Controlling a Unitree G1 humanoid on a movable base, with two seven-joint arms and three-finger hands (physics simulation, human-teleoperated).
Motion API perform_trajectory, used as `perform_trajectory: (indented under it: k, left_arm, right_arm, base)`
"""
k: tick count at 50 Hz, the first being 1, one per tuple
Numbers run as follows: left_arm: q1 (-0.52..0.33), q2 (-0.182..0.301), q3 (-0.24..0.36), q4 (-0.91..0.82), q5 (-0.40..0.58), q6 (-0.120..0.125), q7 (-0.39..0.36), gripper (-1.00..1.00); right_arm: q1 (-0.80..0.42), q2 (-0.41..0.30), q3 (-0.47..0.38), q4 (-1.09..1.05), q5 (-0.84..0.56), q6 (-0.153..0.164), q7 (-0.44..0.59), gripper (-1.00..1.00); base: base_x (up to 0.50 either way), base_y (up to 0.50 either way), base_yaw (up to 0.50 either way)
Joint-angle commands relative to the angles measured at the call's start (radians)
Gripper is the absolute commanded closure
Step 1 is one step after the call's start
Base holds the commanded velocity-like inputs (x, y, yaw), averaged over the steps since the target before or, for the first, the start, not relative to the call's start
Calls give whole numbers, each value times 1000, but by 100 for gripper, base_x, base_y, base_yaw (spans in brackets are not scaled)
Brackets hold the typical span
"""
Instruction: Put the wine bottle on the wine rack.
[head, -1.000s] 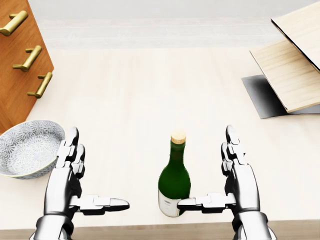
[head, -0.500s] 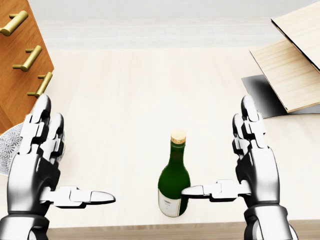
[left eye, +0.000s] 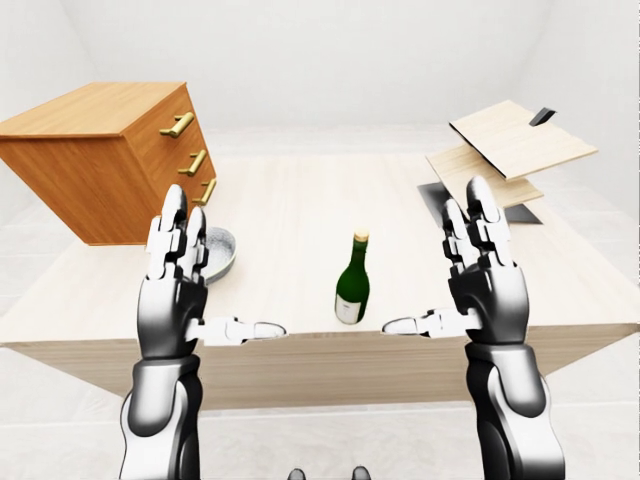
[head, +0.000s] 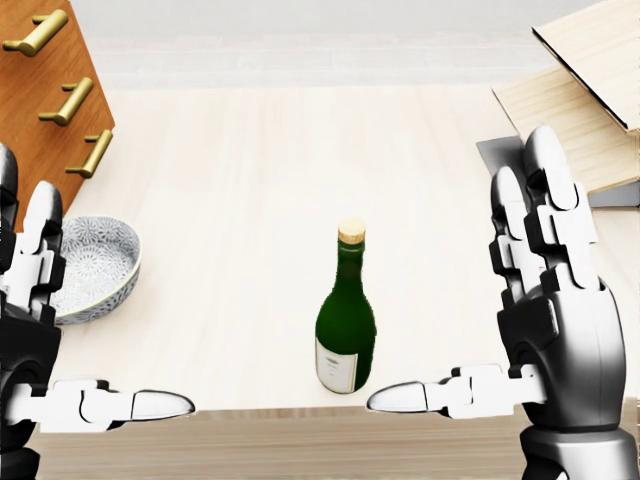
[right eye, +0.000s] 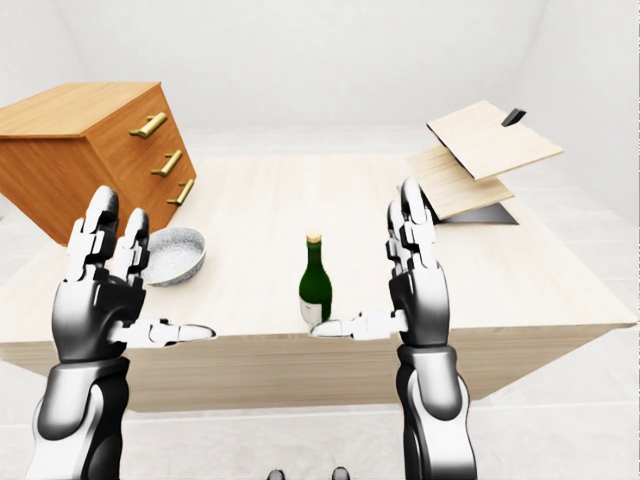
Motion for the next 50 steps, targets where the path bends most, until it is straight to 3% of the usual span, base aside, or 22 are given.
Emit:
perform_trajectory:
  k: [1, 7, 19, 26, 50]
  left_arm:
    - [33, -4, -6, -53, 14, 0, -25, -100]
    - [55, -13, -14, -69, 23, 0, -34, -100]
    - [69, -21, -24, -85, 34, 0, -42, -100]
    - [76, -23, -26, -77, 36, 0, -45, -100]
    - [50, -20, -13, -124, 29, 0, -44, -100]
  right_arm:
    - [21, 17, 11, -46, 21, 0, 19, -100]
    - [38, 12, 29, -32, 38, 0, 28, -100]
    - [80, 6, 42, -66, 96, 0, 84, -100]
    - [79, 0, 51, -30, 26, 0, 51, -100]
    - [82, 3, 59, -4, 35, 0, 69, -100]
  base:
    - [-50, 0, 0]
    - [-46, -28, 0]
    - [-1, -50, 0]
    - [9, -7, -23]
    - [0, 0, 50]
